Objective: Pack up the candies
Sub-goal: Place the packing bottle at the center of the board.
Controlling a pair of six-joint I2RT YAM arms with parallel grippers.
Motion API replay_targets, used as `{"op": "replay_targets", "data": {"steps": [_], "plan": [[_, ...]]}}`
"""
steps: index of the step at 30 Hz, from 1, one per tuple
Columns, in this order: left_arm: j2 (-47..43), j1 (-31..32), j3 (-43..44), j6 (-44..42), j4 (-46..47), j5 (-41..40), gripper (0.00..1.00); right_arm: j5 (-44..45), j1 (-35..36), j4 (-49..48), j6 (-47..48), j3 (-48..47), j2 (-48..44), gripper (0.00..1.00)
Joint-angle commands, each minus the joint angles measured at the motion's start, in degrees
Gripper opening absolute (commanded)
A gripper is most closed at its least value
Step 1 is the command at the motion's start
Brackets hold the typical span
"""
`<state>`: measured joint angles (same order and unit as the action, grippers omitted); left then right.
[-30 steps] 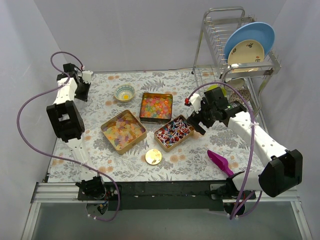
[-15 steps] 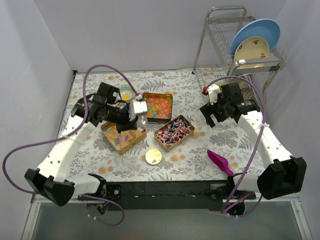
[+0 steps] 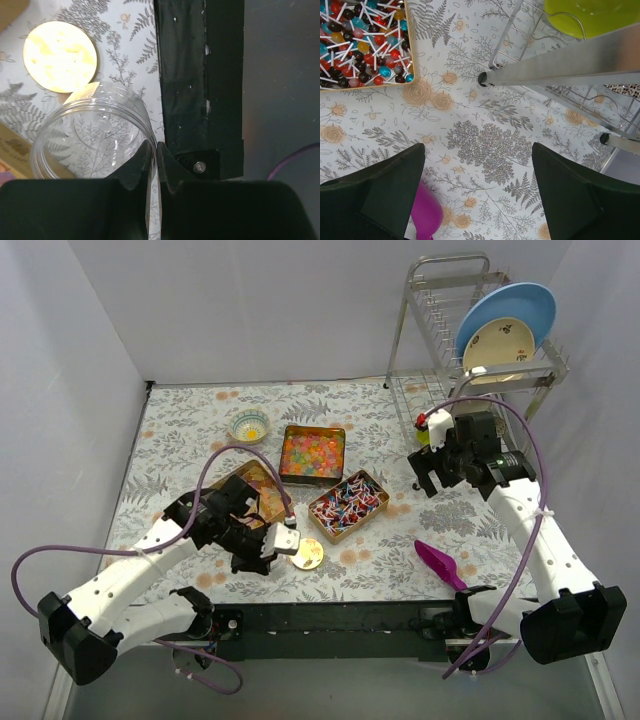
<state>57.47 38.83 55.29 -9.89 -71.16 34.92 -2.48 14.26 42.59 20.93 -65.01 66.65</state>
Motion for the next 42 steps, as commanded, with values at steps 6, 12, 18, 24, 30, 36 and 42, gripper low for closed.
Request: {"op": "replay_targets", "data": {"steps": [6, 12, 18, 24, 30, 36, 42], "plan": [[-2.1, 4.9, -11.1, 6.9, 16.2, -5.9, 0.0, -7.4, -0.1, 1.8, 0.9, 2.5, -4.3, 0.91], [-1.3, 5.6, -15.8, 12.4, 24.1, -11.3, 0.0, -10.0, 0.8, 6.7, 7.2, 4.5, -5.9, 0.92], [-0.7, 7.5, -18.4, 14.3, 25.6, -13.0, 0.0, -8.5, 1.2, 11.7, 20.8, 11.4, -13.6, 0.95], [-0.2, 8.0, -18.8, 14.7, 23.4, -15.5, 0.0, -8.2, 1.1, 17.3, 24.9, 17.3, -16.0, 0.93], [1.7, 8.1, -19.5, 16.5, 23.3, -17.2, 0.0, -8.2, 1.7, 17.3, 26.7, 19.9, -14.4, 0.91], [1.7, 8.4, -21.4, 18.2, 24.7, -17.2, 0.35, -4.1, 4.9, 13.9, 27.6, 24.5, -14.4, 0.93], [-1.1, 8.4, -17.0, 20.2, 23.5, -18.2, 0.47, -1.7, 6.0, 11.6, 27.9, 27.1, -14.3, 0.88]]}}
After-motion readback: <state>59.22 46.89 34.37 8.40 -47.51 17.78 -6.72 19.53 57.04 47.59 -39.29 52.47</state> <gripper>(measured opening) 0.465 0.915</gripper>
